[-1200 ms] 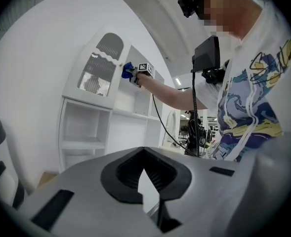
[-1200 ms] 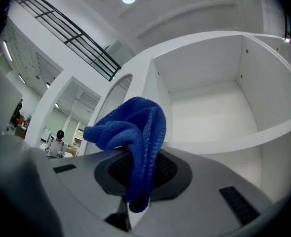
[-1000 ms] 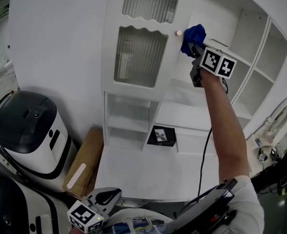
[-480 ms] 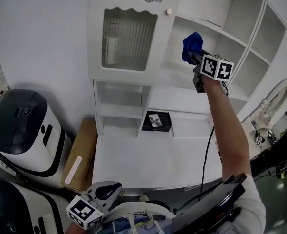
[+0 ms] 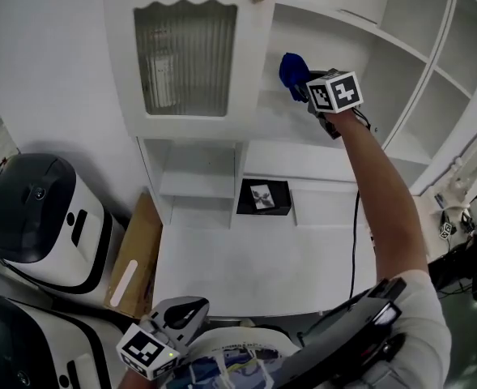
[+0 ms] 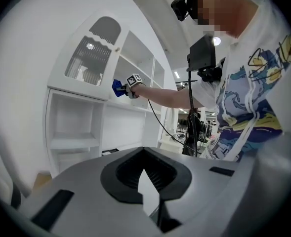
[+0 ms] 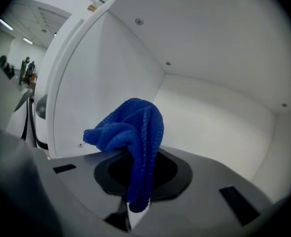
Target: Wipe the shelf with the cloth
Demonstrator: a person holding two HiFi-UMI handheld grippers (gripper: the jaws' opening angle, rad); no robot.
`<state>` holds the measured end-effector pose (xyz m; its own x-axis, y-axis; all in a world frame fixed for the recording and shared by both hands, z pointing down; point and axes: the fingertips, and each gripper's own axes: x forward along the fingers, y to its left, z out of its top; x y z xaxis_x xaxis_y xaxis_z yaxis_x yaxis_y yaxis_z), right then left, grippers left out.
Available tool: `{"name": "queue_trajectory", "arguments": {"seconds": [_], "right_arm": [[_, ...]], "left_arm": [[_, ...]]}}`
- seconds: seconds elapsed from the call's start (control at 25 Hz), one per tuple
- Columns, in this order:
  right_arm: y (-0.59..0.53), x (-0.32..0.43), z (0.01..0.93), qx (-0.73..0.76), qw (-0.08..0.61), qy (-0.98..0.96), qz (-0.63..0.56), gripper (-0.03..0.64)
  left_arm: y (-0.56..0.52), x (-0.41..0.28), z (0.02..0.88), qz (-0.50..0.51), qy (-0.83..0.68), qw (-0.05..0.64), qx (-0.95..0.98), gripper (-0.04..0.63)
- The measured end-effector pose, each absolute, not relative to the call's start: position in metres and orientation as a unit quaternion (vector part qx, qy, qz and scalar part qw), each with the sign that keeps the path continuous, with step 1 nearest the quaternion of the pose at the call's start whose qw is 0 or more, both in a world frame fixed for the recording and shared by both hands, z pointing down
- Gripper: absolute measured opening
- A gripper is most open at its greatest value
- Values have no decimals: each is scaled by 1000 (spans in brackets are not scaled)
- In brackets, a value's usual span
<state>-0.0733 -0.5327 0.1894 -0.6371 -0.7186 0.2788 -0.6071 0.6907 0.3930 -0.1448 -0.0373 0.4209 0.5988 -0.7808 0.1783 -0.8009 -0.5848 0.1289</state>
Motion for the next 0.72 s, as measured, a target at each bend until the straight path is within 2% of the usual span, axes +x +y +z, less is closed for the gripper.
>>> {"name": "queue_trajectory", "arguments": {"seconds": [0.28, 0.72], "right_arm": [[-568, -121, 233, 271, 375, -853, -241, 67], [-607, -153, 283, 209, 455, -823, -267, 67]], "left_arm": [[-64, -141, 421, 57, -481, 110, 868, 3], [-86, -130, 429, 59, -516, 136, 844, 3]]}}
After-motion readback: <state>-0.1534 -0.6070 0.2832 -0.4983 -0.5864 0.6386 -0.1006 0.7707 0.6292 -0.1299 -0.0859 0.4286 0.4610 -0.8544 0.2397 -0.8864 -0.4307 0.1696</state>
